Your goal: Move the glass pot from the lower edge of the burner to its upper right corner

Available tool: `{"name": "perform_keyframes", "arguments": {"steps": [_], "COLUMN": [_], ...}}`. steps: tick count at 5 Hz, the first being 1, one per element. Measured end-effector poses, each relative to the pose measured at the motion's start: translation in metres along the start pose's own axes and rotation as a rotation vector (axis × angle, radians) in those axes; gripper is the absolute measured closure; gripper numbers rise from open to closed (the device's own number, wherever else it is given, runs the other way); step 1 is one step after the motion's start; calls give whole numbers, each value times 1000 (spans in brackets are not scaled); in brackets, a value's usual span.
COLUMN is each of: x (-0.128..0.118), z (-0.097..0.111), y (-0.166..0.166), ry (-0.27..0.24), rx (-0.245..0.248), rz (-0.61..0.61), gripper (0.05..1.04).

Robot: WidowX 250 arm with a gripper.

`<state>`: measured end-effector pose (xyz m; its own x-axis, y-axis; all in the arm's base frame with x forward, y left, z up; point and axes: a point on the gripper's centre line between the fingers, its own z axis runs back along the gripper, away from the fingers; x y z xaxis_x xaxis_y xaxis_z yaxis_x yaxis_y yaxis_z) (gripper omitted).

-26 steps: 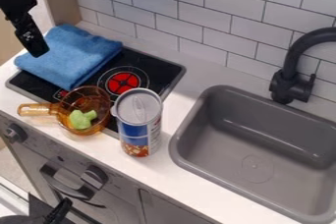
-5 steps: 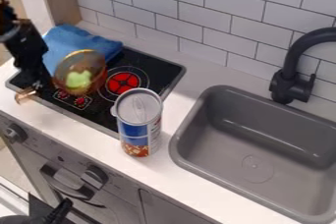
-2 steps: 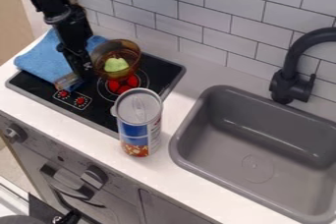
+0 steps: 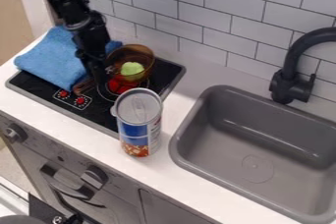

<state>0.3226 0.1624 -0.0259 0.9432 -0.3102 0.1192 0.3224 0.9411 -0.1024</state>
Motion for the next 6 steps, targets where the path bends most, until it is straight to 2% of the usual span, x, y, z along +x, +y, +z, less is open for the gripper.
{"name": "perform_keyframes", "arguments": {"steps": [1,2,4,5,6], "x": [12,18,13,8,3], "z": [-4,-7,-15,-7,15], "y": [-4,-10,-14,-15,-12], "ry": [-36,-58,-89,-94,-111], "rx": [5,0,-15,-51,-62], "rz": [19,46,68,73,47], "gripper": [736,677,141,87,87]}}
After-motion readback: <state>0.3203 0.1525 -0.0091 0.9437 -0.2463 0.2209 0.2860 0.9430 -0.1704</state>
